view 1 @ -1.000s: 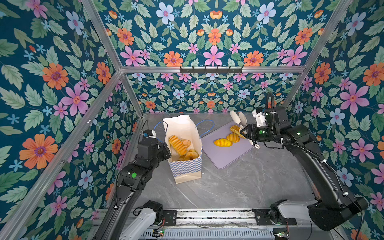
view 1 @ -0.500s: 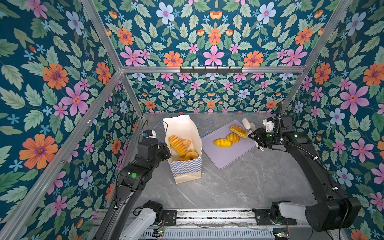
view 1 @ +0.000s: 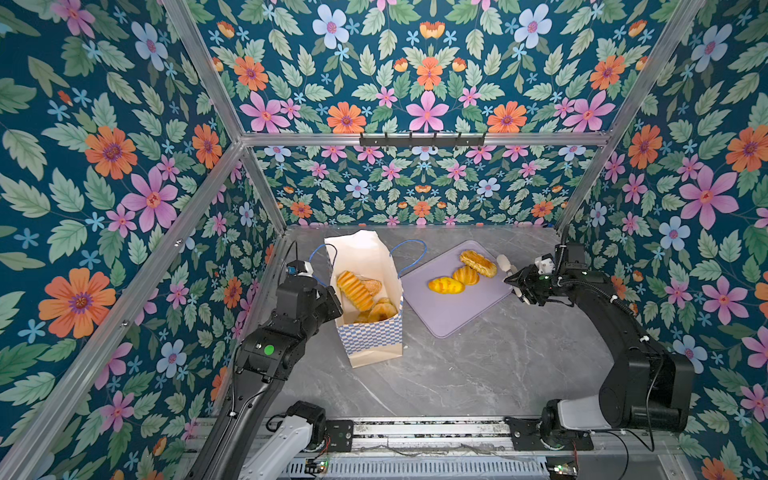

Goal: Place the fake bread into the paper bag
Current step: 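Lower the tongs toward the flaky pastry on the tray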

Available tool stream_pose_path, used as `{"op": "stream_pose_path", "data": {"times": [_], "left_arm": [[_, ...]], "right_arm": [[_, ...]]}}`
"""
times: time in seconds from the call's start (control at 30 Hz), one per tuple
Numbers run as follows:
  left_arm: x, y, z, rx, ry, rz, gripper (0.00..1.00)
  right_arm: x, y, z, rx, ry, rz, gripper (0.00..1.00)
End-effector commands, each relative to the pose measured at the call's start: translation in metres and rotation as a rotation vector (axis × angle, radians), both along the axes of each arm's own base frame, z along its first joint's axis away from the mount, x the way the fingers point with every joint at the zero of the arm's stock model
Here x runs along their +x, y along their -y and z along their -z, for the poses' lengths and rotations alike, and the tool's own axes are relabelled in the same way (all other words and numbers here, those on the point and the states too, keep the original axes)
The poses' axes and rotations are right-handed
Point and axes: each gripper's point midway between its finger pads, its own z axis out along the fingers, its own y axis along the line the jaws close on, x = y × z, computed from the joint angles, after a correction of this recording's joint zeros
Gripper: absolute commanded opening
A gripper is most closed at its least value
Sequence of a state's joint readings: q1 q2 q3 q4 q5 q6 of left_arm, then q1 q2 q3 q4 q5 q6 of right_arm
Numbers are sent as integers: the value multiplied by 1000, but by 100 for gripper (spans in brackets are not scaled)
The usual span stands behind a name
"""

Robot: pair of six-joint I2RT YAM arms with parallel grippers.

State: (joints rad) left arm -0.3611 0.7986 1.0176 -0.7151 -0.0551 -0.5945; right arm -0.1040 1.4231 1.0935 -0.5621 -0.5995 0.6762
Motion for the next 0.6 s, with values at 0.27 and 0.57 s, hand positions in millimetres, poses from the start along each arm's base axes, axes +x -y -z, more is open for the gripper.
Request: {"op": "stream_pose_path", "data": {"times": [0.27,0.57], "left_arm": [[1,-1,0,9,6,-1,4],[3,0,1,12,1,-1,4]], "right_arm": [[25,1,11,28,26,1,44],[33,0,30,44,-9,-6,44]]}}
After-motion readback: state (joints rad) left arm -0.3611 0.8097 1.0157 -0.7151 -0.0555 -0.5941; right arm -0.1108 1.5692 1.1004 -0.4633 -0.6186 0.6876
